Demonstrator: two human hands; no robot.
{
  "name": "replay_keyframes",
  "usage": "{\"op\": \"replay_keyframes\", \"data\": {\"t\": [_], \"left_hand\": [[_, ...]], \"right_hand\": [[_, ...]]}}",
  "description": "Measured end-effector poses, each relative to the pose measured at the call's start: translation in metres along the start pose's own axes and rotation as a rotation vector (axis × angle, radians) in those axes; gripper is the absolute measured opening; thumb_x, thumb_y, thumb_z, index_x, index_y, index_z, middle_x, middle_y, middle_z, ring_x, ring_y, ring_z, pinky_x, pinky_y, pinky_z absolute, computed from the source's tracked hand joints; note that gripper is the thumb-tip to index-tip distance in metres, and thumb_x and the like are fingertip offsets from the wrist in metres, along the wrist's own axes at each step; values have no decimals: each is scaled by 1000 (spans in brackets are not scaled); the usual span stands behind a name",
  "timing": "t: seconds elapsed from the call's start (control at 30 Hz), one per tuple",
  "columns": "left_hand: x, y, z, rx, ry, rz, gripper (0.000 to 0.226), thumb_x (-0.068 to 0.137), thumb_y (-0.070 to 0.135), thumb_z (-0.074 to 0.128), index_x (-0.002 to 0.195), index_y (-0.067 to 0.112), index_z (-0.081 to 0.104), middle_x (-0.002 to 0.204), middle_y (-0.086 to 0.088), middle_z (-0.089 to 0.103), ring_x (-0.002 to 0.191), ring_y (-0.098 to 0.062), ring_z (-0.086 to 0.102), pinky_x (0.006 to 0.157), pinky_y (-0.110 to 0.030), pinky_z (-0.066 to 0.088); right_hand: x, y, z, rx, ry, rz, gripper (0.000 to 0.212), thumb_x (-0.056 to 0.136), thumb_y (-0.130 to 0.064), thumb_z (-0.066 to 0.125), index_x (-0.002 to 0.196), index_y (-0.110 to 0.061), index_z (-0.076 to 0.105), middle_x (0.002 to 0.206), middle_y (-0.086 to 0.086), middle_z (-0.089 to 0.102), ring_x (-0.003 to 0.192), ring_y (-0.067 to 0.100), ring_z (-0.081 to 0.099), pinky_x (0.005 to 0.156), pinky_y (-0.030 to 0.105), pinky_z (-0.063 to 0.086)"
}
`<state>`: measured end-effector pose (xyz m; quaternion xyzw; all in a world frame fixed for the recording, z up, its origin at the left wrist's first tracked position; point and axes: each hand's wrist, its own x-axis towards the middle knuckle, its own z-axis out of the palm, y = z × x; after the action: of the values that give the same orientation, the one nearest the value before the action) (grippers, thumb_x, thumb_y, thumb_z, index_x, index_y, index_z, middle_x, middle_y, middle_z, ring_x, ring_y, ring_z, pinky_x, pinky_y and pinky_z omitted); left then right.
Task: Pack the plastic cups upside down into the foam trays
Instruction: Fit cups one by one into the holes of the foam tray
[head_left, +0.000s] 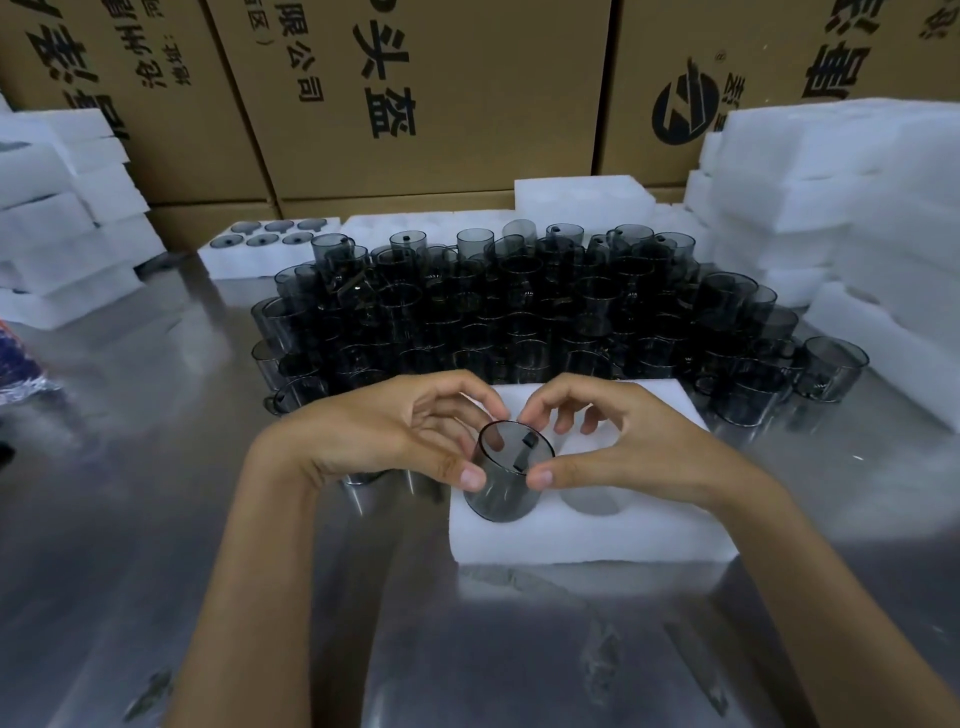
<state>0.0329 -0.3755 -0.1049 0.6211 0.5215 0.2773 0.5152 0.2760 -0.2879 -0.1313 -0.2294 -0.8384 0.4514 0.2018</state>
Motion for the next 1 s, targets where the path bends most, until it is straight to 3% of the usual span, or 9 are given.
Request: {"op": "replay_keyframes", "data": {"t": [0.1, 0.2, 0.3, 0.37, 0.47, 0.53, 0.63, 0.8, 1.0], "left_hand": [[0, 3, 3, 24, -7, -2, 55, 74, 2, 84, 122, 17, 61, 117, -5, 69, 107, -23, 66, 96, -29, 53], [-1, 6, 5, 56, 27, -24, 54, 71, 1, 85, 118, 16, 62, 111, -1, 69, 100, -21, 66, 94, -32, 55], [-2, 7, 6, 144, 71, -58, 52, 69, 6, 89, 111, 25, 66, 91, 4, 62, 79, -15, 59, 77, -34, 53], [-2, 7, 6, 115, 52, -85, 52, 69, 7, 90, 112, 25, 65, 87, -1, 63, 77, -20, 60, 74, -37, 52], [-5, 7, 6, -30, 7, -105, 50, 75, 9, 86, 118, 20, 63, 88, -12, 68, 84, -31, 71, 77, -36, 58], [-5, 7, 6, -82, 21, -97, 44, 79, 20, 82, 119, 17, 64, 89, -19, 71, 89, -35, 73, 78, -37, 61], [-4, 8, 7, -63, 39, -82, 39, 81, 28, 77, 116, 17, 65, 87, -23, 70, 86, -36, 73, 63, -34, 60], [-3, 7, 2, -41, -14, -152, 45, 80, 23, 77, 121, 16, 58, 82, -13, 69, 71, -25, 71, 46, -26, 53], [5, 1, 5, 36, -26, -206, 46, 83, 8, 78, 122, 19, 55, 70, -5, 64, 52, -17, 63, 44, -27, 53]], "right_hand": [[0, 0, 0, -9, -4, -5, 41, 67, -48, 87, 103, -42, 69, 111, -17, 68, 101, 6, 58, 87, 27, 40], [1, 0, 1, -22, -4, -7, 43, 65, -51, 87, 104, -42, 69, 113, -19, 68, 105, 6, 58, 85, 25, 38], [1, 0, 1, -38, -9, -7, 42, 66, -49, 86, 104, -43, 69, 113, -21, 67, 107, 4, 56, 84, 13, 37], [2, 0, 2, -66, -13, -8, 42, 67, -51, 86, 104, -46, 68, 114, -23, 66, 107, 2, 55, 80, 6, 36], [2, 0, 2, -78, -27, 1, 42, 67, -52, 86, 104, -46, 67, 114, -22, 66, 106, 2, 55, 83, 15, 37], [2, 1, 1, -53, -33, 1, 41, 67, -50, 86, 104, -43, 68, 114, -21, 67, 105, 3, 55, 85, 22, 37], [2, 1, 1, -43, -33, -1, 41, 68, -48, 86, 104, -42, 68, 113, -20, 68, 105, 3, 56, 86, 26, 37], [4, 2, 6, -72, -12, -32, 45, 64, -57, 85, 104, -45, 68, 111, -22, 67, 101, 2, 53, 79, 5, 34], [3, 6, 12, -191, -48, -36, 50, 60, -61, 82, 105, -48, 65, 111, -25, 58, 109, 1, 45, 83, 1, 29]]}}
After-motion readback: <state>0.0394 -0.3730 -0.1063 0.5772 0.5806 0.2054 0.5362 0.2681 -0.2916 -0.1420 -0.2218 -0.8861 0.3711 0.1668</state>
